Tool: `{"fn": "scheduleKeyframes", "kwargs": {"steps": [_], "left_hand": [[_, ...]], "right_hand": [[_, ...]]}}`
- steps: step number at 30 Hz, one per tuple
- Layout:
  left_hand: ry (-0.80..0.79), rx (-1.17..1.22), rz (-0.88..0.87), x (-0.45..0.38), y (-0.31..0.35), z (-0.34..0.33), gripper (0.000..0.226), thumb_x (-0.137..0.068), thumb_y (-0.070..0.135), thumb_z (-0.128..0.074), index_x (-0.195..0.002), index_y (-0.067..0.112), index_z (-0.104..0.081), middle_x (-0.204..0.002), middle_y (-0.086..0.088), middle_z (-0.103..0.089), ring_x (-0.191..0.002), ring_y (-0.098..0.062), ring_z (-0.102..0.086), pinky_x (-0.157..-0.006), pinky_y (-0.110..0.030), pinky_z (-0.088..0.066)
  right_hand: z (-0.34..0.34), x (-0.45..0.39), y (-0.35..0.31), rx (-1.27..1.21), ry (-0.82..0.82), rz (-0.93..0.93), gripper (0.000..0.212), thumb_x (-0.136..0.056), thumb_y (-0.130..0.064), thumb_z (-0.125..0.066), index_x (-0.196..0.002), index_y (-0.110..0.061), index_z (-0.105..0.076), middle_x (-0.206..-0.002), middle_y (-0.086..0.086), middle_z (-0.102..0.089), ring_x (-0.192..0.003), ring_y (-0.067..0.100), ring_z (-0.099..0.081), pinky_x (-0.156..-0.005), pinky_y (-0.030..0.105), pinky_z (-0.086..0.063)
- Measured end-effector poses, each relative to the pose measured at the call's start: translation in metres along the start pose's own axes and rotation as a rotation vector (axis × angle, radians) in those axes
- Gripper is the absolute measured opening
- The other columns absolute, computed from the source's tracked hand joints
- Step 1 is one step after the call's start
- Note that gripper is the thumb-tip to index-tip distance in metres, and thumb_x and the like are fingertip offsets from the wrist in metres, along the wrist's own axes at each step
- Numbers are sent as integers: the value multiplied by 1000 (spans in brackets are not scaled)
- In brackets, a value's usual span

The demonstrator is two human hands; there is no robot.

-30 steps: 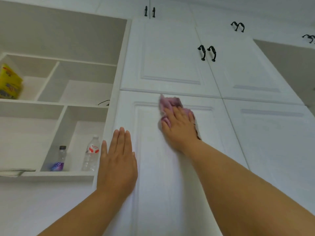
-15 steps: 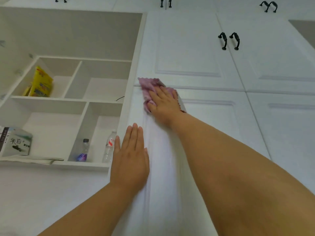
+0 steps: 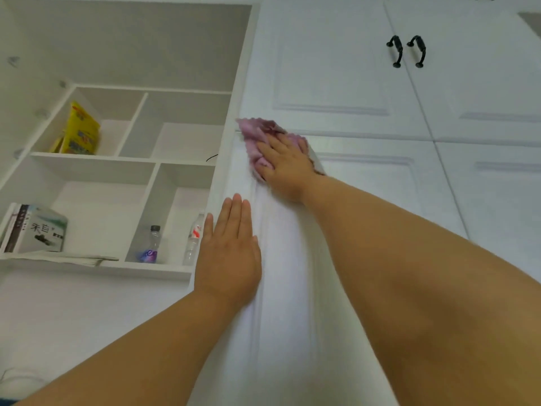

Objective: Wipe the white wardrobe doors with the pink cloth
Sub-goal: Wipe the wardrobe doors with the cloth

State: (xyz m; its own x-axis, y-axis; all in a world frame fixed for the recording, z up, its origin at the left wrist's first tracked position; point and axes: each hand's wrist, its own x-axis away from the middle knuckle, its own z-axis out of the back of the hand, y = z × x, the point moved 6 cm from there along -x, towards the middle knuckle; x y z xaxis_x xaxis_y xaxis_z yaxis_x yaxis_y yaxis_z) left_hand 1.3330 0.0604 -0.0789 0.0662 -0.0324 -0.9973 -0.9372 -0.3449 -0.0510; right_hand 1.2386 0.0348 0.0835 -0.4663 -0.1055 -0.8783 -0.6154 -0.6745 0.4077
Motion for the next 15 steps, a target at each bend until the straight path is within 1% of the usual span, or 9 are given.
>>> {"fn": "scheduleKeyframes", "kwargs": {"steps": [1,2,5,6,8,10,11,13,15], "left_hand": [[-8,9,-8,0,0,0,66,-98,32,-10,-157,5,-13,-166,-11,-10,-153,-23,-4,-124,-46,-7],[-18,19,-11,1,1,1,66,-97,33,-7,-157,6,-8,-166,-10,-5,-153,-22,2,-124,-45,-2],[-45,34,1,2,0,0,69,-93,35,2,-157,9,5,-166,-7,8,-152,-19,14,-123,-42,7],[-33,35,4,1,0,1,69,-93,35,3,-157,8,4,-166,-8,8,-152,-19,13,-124,-42,7],[-30,31,10,2,2,2,71,-92,35,4,-157,7,2,-166,-9,6,-153,-21,11,-124,-42,4],[-34,32,12,2,3,2,71,-92,34,4,-157,6,1,-166,-10,5,-153,-22,10,-124,-42,4],[-33,39,12,2,3,2,70,-93,33,2,-158,6,1,-166,-10,5,-153,-22,10,-124,-42,4],[-32,51,15,0,2,3,68,-95,32,-4,-158,6,-2,-167,-10,2,-154,-21,7,-125,-42,3],[-22,57,29,0,1,6,68,-95,32,-8,-158,6,-5,-167,-10,0,-154,-21,4,-125,-43,2]], "right_hand": [[9,6,20,9,30,-46,57,-107,-35,-31,-161,-25,-17,-169,0,-4,-155,21,0,-121,38,10],[17,17,52,27,51,-161,57,-106,-39,-32,-160,-25,-19,-169,2,-5,-155,23,-1,-121,37,7],[41,84,157,96,29,-602,62,-104,-48,-23,-161,-28,-8,-168,13,-3,-155,29,0,-122,52,0],[46,104,174,129,23,-681,62,-103,-49,-19,-161,-29,-6,-168,13,-2,-155,29,-1,-122,55,-3],[45,120,180,176,32,-741,61,-101,-46,-13,-160,-29,-8,-168,10,-1,-155,29,-3,-122,57,-6],[40,107,158,178,67,-729,59,-101,-40,-13,-159,-27,-13,-168,10,0,-154,31,-3,-121,58,-7],[36,93,135,190,83,-660,57,-102,-37,-15,-158,-26,-15,-168,10,0,-154,31,-3,-121,58,-6],[20,61,74,184,77,-421,57,-104,-34,-20,-160,-24,-13,-169,5,3,-155,27,1,-122,54,-3],[-3,41,4,112,30,-216,59,-106,-35,-22,-161,-21,-7,-169,0,7,-155,23,7,-122,49,7]]}}
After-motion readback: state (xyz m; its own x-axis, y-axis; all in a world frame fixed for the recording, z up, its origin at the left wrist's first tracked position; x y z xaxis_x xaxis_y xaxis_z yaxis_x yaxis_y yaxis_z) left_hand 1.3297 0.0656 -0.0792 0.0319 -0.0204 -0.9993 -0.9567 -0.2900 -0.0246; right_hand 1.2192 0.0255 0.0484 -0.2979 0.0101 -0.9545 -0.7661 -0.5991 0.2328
